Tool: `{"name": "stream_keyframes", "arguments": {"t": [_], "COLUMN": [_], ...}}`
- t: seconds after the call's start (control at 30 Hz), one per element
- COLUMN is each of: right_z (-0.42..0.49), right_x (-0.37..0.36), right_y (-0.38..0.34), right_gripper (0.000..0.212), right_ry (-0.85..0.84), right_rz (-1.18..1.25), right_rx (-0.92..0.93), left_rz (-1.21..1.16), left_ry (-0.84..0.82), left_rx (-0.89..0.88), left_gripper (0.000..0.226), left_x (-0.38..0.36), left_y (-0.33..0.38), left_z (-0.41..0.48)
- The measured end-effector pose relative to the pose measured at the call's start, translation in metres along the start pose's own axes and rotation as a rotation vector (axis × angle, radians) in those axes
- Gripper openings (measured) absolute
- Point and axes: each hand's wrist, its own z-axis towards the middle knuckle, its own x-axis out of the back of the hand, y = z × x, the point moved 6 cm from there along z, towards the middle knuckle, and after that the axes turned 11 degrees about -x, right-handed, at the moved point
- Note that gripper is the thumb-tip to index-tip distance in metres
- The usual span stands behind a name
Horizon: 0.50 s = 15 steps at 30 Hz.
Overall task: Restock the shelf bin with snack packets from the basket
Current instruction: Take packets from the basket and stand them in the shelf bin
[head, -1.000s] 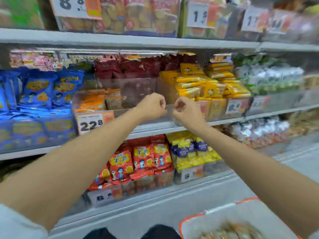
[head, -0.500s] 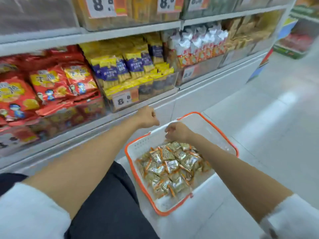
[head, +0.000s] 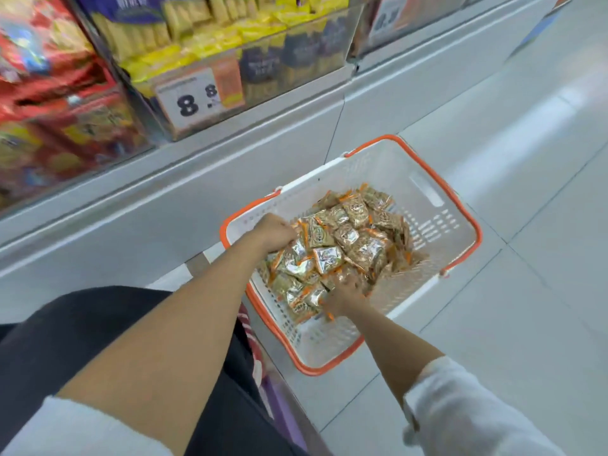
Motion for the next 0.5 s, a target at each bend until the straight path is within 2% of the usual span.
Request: {"name": "stream_keyframes", "arguments": {"t": [0.07, 0.13, 0.2, 0.27, 0.4, 0.5], "right_z": [-0.002, -0.003, -0.005, -0.007, -0.038, -0.085], "right_x": [-0.019, -0.021, -0.014, 0.001, 0.08, 0.141], "right_y": [-0.005, -0.012, -0.016, -0.018, -0.014, -0.015], "right_gripper": [0.091, 0.079, 0.068, 0.061, 0.049, 0.028], "right_ry": [0.018, 0.079, 0.075, -0.007, 0.042, -0.151], "right_rz": [-0.128, -0.26, -0.27, -0.086, 0.406, 0.763], "right_rx": [0.013, 0.06, 0.105, 0.11, 0.085, 0.217], "left_rz": [-0.026, -0.062, -0.107, -0.134, -0.156, -0.23], "left_ry": [-0.043, -0.069, -0.07, -0.06, -0.03, -0.066], "left_rx": [0.01, 0.029, 0.047, 0.06, 0.074, 0.112], "left_gripper": [0.021, 0.014, 0.012, 0.015, 0.01, 0.022], "left_x": [-0.005, -0.008, -0.008, -0.005, 0.003, 0.006], "left_y": [0.002, 0.002, 0.0, 0.0, 0.005, 0.01], "left_z": [0.002, 0.002, 0.003, 0.004, -0.004, -0.016]}}
